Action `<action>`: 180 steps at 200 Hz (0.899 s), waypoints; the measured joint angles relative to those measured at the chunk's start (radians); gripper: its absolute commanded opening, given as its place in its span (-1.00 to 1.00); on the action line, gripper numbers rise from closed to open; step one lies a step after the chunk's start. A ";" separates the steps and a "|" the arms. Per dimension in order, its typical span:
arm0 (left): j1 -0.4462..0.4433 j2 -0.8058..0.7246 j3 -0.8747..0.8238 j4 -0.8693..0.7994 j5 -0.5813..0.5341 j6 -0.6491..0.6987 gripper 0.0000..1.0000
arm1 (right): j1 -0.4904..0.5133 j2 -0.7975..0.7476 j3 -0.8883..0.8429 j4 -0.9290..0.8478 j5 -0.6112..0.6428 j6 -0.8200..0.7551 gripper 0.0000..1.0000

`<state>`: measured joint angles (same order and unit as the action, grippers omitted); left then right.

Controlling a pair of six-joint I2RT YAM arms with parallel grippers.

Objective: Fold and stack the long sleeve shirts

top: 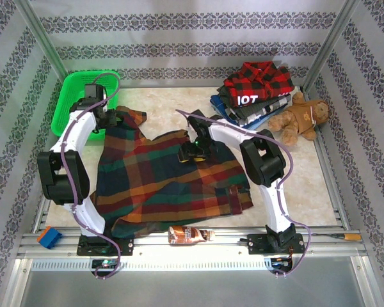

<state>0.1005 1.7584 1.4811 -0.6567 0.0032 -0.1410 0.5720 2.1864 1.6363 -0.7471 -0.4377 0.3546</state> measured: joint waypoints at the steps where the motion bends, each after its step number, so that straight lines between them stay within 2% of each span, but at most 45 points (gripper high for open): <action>1: 0.000 0.000 0.000 0.000 0.000 0.000 -1.00 | 0.000 0.000 0.000 0.000 0.000 0.001 0.38; 26: 0.001 0.000 -0.001 0.000 0.015 0.000 -1.00 | -0.010 -0.013 -0.002 -0.005 -0.009 0.010 0.43; 51: 0.001 -0.001 -0.003 0.000 0.026 0.000 -1.00 | -0.074 -0.031 0.021 -0.044 -0.007 0.003 0.45; 100: 0.001 -0.001 -0.004 0.000 0.048 0.003 -1.00 | -0.211 -0.031 0.255 -0.120 0.070 -0.052 0.42; 137: 0.001 -0.002 -0.010 0.000 0.058 0.003 -1.00 | -0.234 0.091 0.505 -0.159 0.193 -0.143 0.35; 180: 0.001 -0.002 -0.012 0.000 0.075 0.003 -1.00 | -0.227 0.259 0.607 -0.184 0.250 -0.224 0.28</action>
<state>0.1013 1.7569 1.4689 -0.6567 0.0780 -0.1375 0.3447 2.4458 2.2433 -0.9310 -0.1875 0.1307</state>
